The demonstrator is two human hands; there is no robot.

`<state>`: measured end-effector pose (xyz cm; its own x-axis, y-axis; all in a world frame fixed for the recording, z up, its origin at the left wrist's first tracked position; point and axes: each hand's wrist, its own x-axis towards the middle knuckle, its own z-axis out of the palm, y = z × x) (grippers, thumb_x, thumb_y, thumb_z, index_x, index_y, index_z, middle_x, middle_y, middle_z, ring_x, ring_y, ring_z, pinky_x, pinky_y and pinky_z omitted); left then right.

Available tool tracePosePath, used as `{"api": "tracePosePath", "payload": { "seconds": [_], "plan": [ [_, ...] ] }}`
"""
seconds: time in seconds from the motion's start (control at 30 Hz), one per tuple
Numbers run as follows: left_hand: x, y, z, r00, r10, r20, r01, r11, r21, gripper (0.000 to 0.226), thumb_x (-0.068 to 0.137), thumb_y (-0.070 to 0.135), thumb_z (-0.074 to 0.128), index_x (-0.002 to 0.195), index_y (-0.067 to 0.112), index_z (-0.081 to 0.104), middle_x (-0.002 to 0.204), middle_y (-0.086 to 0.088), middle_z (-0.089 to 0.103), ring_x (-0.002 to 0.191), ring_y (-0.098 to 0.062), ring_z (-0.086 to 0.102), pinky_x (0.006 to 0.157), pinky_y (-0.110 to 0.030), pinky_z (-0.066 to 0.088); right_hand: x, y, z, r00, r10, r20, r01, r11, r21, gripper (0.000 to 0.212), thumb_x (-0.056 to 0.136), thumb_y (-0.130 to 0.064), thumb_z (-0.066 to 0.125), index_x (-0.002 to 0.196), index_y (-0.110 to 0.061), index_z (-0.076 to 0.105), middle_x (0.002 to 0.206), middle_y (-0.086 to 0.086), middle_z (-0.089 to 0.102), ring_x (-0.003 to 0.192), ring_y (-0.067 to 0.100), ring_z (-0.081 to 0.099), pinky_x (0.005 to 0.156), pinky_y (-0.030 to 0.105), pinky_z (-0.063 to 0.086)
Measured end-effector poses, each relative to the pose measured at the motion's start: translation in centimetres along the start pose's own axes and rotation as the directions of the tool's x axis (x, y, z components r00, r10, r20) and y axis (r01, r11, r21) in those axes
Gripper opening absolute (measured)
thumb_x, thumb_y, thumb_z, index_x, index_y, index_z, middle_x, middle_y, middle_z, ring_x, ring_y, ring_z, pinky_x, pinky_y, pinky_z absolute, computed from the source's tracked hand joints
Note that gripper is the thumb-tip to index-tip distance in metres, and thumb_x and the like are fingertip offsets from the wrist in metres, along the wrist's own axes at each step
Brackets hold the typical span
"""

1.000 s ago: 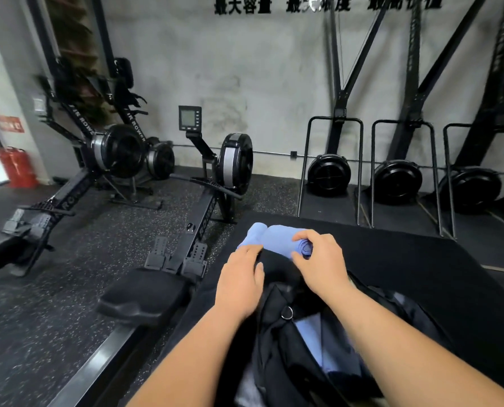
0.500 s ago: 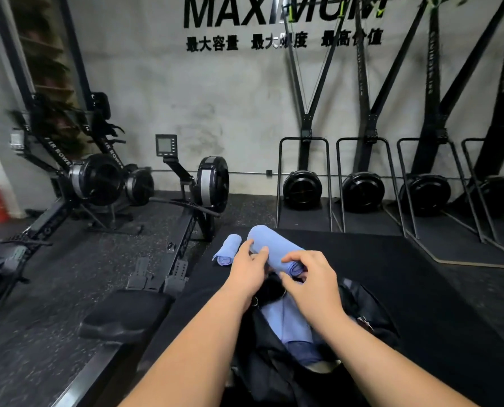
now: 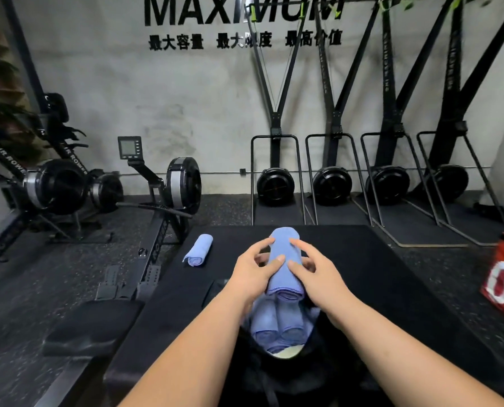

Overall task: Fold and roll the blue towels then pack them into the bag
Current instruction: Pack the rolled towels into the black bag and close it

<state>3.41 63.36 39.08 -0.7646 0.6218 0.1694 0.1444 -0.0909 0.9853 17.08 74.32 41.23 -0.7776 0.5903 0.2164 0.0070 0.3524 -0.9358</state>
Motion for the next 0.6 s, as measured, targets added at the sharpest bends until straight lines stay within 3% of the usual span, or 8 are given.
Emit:
{"api": "tracePosePath", "payload": {
  "seconds": [0.13, 0.23, 0.33, 0.43, 0.5, 0.6],
  "plan": [
    [-0.2, -0.6, 1.6, 1.0, 0.007, 0.025, -0.007, 1.0, -0.005, 0.031, 0.095, 0.034, 0.078, 0.125, 0.032, 0.071, 0.115, 0.001, 0.078, 0.109, -0.009, 0.073, 0.095, -0.034, 0.061, 0.1, 0.9, -2.3, 0.988, 0.114, 0.107, -0.131, 0.977, 0.168, 0.044, 0.089, -0.032, 0.083, 0.127, -0.049, 0.067, 0.114, 0.003, 0.076, 0.103, 0.015, 0.076, 0.093, 0.044, 0.062],
    [-0.1, -0.8, 2.4, 0.996, -0.028, 0.086, 0.023, 0.998, 0.061, 0.028, 0.106, 0.031, 0.064, 0.132, 0.023, 0.068, 0.123, 0.002, 0.074, 0.109, -0.004, 0.071, 0.093, -0.021, 0.057, 0.3, 1.8, -3.0, 0.976, 0.188, 0.108, -0.203, 0.967, 0.153, 0.055, 0.082, -0.024, 0.09, 0.127, -0.044, 0.066, 0.113, 0.006, 0.075, 0.099, 0.02, 0.077, 0.078, 0.036, 0.063],
    [0.0, -1.0, 3.2, 0.982, -0.113, 0.151, 0.105, 0.993, 0.058, 0.027, 0.11, 0.03, 0.053, 0.134, 0.027, 0.067, 0.117, -0.001, 0.072, 0.104, -0.019, 0.072, 0.096, -0.036, 0.06, 1.0, 2.9, -3.7, 0.969, 0.242, 0.054, -0.247, 0.961, 0.123, 0.058, 0.077, -0.014, 0.087, 0.12, -0.046, 0.066, 0.109, 0.007, 0.077, 0.093, 0.02, 0.078, 0.072, 0.032, 0.059],
    [0.8, -1.4, 4.2, 0.981, -0.128, 0.148, 0.112, 0.988, 0.107, 0.028, 0.11, 0.013, 0.05, 0.133, 0.021, 0.063, 0.103, -0.007, 0.071, 0.086, -0.021, 0.067, 0.088, -0.042, 0.06, 1.2, 3.9, -4.6, 0.964, 0.268, -0.002, -0.266, 0.958, 0.104, 0.056, 0.077, -0.014, 0.08, 0.119, -0.048, 0.065, 0.11, 0.006, 0.075, 0.093, 0.018, 0.075, 0.073, 0.029, 0.058],
    [1.7, -2.0, 4.3, 0.987, -0.104, 0.119, 0.073, 0.967, 0.245, 0.03, 0.107, 0.004, 0.046, 0.125, 0.019, 0.064, 0.102, -0.009, 0.073, 0.08, -0.019, 0.069, 0.08, -0.038, 0.06, 1.3, 4.3, -5.5, 0.963, 0.264, -0.056, -0.26, 0.963, 0.066, 0.055, 0.078, -0.014, 0.076, 0.121, -0.047, 0.064, 0.111, 0.004, 0.069, 0.095, 0.017, 0.071, 0.075, 0.026, 0.054],
    [2.9, -3.0, 3.1, 0.985, -0.08, 0.154, -0.019, 0.833, 0.552, 0.035, 0.096, -0.002, 0.039, 0.099, 0.023, 0.062, 0.097, -0.006, 0.074, 0.082, -0.017, 0.066, 0.073, -0.024, 0.049, 1.5, 5.1, -7.2, 0.948, 0.3, -0.108, -0.29, 0.952, 0.1, 0.052, 0.079, -0.015, 0.071, 0.12, -0.046, 0.065, 0.109, 0.009, 0.068, 0.09, 0.019, 0.067, 0.077, 0.029, 0.051]
  ]
}}
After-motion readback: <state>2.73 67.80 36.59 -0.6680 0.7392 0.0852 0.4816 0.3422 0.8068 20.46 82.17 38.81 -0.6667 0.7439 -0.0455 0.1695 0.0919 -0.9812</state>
